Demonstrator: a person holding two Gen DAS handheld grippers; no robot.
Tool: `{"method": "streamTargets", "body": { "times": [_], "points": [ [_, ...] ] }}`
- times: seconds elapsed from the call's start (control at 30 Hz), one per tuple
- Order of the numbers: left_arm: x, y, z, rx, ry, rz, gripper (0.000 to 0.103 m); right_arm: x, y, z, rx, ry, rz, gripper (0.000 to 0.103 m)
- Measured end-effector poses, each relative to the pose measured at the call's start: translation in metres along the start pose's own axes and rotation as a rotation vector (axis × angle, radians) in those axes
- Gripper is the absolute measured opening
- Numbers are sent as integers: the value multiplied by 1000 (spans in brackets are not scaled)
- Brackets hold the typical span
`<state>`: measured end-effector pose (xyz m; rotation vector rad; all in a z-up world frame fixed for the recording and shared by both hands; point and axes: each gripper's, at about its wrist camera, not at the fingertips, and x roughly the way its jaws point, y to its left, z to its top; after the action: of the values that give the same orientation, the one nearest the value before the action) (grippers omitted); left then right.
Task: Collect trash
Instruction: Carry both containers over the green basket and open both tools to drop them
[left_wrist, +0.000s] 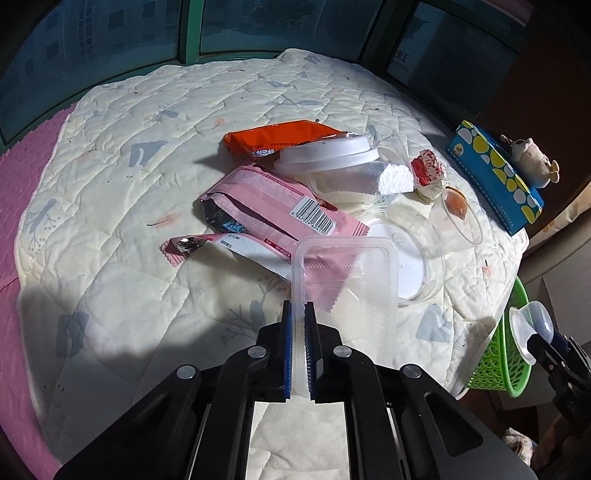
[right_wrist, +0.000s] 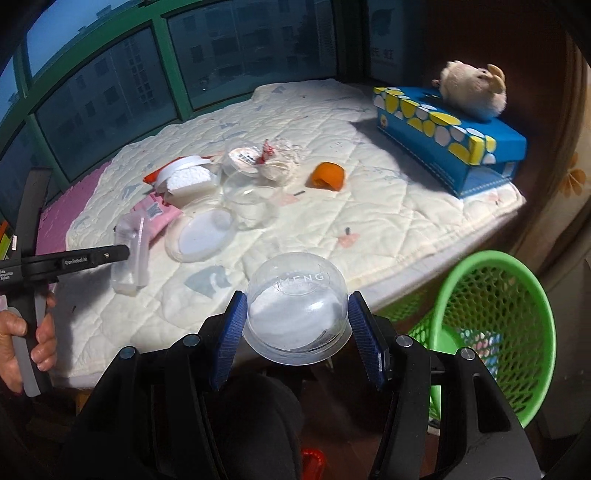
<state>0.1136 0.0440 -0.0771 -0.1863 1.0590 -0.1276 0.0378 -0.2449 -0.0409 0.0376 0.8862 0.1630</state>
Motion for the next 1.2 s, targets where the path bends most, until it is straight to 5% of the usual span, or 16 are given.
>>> {"method": "streamTargets", "body": {
  "times": [0.27, 0.53, 0.93, 1.2],
  "points": [
    [-21, -20, -6, 36, -4, -47, 6, -2, -71, -28, 139, 28, -114, 57],
    [-20, -82, -5, 143, 16, -130, 6, 28, -151, -50, 260, 121, -220, 57],
    [9, -182, -2, 302, 76, -198, 6, 82, -226, -83, 448, 321, -214, 58],
    [28, -235, -5, 388, 113, -236, 6, 89, -238, -90, 500, 342, -176, 58]
  ]
}}
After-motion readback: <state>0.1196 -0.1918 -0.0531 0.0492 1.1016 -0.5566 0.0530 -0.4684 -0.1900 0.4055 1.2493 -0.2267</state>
